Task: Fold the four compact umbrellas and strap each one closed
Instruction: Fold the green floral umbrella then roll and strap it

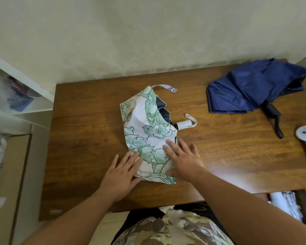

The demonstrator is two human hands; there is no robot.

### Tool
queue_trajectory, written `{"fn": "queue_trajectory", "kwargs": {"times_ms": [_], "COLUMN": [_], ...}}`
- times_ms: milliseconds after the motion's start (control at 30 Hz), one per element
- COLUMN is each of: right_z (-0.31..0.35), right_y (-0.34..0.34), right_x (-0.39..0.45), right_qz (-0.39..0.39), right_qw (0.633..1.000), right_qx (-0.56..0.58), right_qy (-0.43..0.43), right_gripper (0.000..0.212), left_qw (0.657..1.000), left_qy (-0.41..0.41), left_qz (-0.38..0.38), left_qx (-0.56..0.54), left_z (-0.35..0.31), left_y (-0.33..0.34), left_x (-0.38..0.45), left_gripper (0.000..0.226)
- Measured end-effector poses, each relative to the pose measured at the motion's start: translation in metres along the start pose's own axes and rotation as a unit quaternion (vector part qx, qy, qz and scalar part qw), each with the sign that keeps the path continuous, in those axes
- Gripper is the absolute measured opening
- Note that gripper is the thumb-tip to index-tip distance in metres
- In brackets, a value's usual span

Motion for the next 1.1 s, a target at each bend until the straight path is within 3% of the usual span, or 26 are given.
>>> {"fn": "queue_trajectory", "kwargs": {"times_ms": [167,333,400,467,533,600,667,867,1100], "right_z": [-0.010,-0.006,-0.005,-0.005,-0.004,-0.003,0.000,0.007,-0.005], "right_y": [0.005,0.000,0.000,0.000,0.000,-0.001,-0.004,-0.008,-0.013], "right_x": [-0.006,-0.004,-0.003,-0.002,-0.003,-0.004,-0.005,-0.014,-0.007], "right_qz": [0.007,0.006,0.005,0.005,0.003,-0.007,-0.028,-0.109,-0.093], "right_qw": [1.000,0.999,0.999,0.999,0.999,0.999,0.999,0.992,0.992], "right_qx": [0.013,0.028,0.030,0.027,0.026,0.026,0.024,0.028,0.054], "right_qy": [0.025,0.032,0.034,0.038,0.042,0.043,0.034,0.061,0.072], "right_gripper": [0.110,0.113,0.113,0.112,0.112,0.111,0.109,0.100,0.109], "left_qw": [1.000,0.981,0.971,0.973,0.985,0.995,0.998,0.998,0.999], "left_qy": [-0.001,-0.045,-0.026,0.017,0.043,0.045,0.048,0.049,0.034], "left_qz": [-0.019,-0.155,-0.187,-0.167,-0.082,-0.004,0.024,0.037,-0.020], "left_qx": [-0.002,-0.103,-0.144,-0.157,-0.149,-0.089,-0.032,-0.007,0.007], "left_z": [0.026,-0.005,-0.028,-0.053,-0.069,-0.068,-0.062,-0.062,-0.067], "left_y": [0.000,-0.050,-0.066,-0.074,-0.067,-0.050,-0.034,-0.028,-0.033], "left_x": [-0.015,0.013,0.028,0.042,0.053,0.056,0.052,0.051,0.046], "left_gripper": [0.058,0.028,0.030,0.038,0.051,0.063,0.067,0.067,0.062]}}
Point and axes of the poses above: each hand's wrist, its own x-axis towards the middle knuckle, its own y-axis out of the palm, z = x × y, the point moved 4 cm from there along x, towards the middle knuckle, and after that the axes turned 10 degrees about -y, right-handed, at the moved point
